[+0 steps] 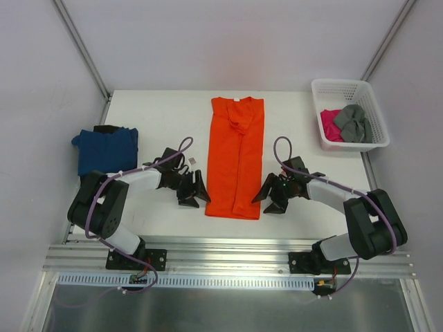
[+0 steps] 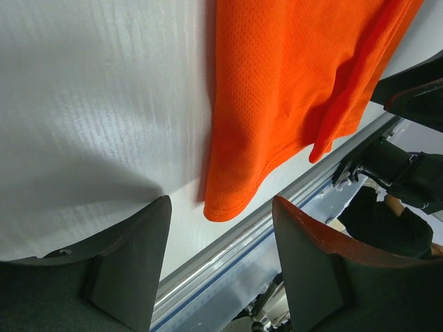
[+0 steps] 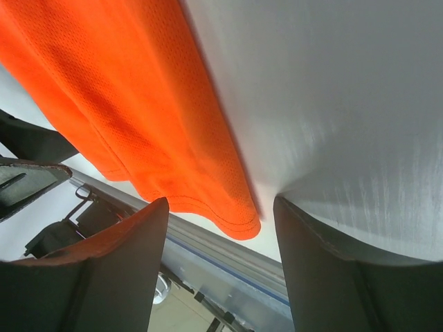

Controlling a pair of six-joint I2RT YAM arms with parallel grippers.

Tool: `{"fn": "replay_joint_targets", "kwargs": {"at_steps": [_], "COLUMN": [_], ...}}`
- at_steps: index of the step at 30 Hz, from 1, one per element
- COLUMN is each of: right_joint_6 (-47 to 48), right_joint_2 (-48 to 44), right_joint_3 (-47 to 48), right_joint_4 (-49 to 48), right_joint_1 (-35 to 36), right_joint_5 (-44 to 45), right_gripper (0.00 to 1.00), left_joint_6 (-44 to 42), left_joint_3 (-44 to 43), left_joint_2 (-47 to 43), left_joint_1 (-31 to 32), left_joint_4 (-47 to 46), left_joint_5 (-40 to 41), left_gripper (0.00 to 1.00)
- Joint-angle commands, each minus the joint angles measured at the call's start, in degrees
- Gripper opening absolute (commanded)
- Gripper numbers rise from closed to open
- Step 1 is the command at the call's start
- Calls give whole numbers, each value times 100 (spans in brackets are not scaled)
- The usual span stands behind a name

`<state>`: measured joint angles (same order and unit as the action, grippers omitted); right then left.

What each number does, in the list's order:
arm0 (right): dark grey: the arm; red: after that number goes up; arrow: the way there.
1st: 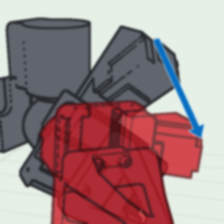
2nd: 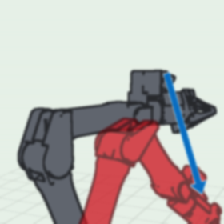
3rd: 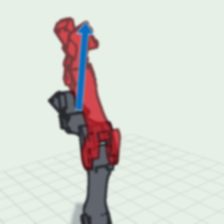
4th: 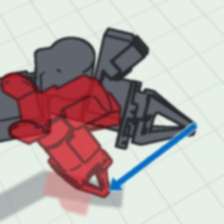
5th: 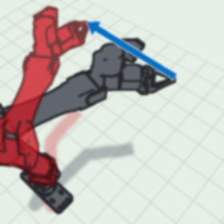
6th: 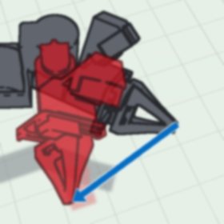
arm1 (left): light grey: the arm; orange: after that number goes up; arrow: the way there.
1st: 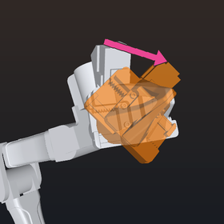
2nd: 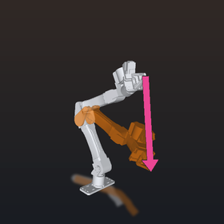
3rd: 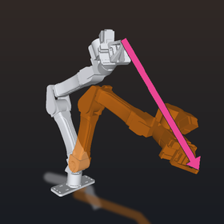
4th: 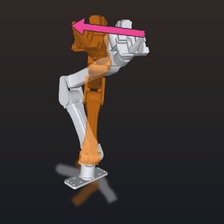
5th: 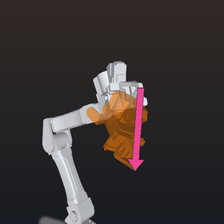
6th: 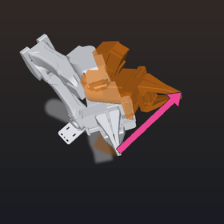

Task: Fold and stack the t-shirts
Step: Fold the tshirt

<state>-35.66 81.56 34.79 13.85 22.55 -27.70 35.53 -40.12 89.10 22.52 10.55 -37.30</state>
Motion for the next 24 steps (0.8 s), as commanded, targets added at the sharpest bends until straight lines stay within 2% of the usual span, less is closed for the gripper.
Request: {"fn": "replay_joint_targets", "kwargs": {"at_steps": [1, 14, 24], "right_joint_6": [-108, -117, -90], "right_joint_2": [9, -26, -8], "right_joint_3": [-130, -262, -297], "right_joint_4": [57, -31, -207], "right_joint_1": [110, 321, 312], "right_joint_5": [125, 90, -16], "right_gripper": [66, 59, 48], "left_joint_6": [86, 147, 182], "left_joint_3": [-58, -119, -189], "left_joint_2": [28, 275, 424], "left_joint_1": [129, 446, 551], "left_joint_4": [-96, -228, -272], "left_joint_5": [-137, -58, -120], "left_gripper": [60, 57, 45]}}
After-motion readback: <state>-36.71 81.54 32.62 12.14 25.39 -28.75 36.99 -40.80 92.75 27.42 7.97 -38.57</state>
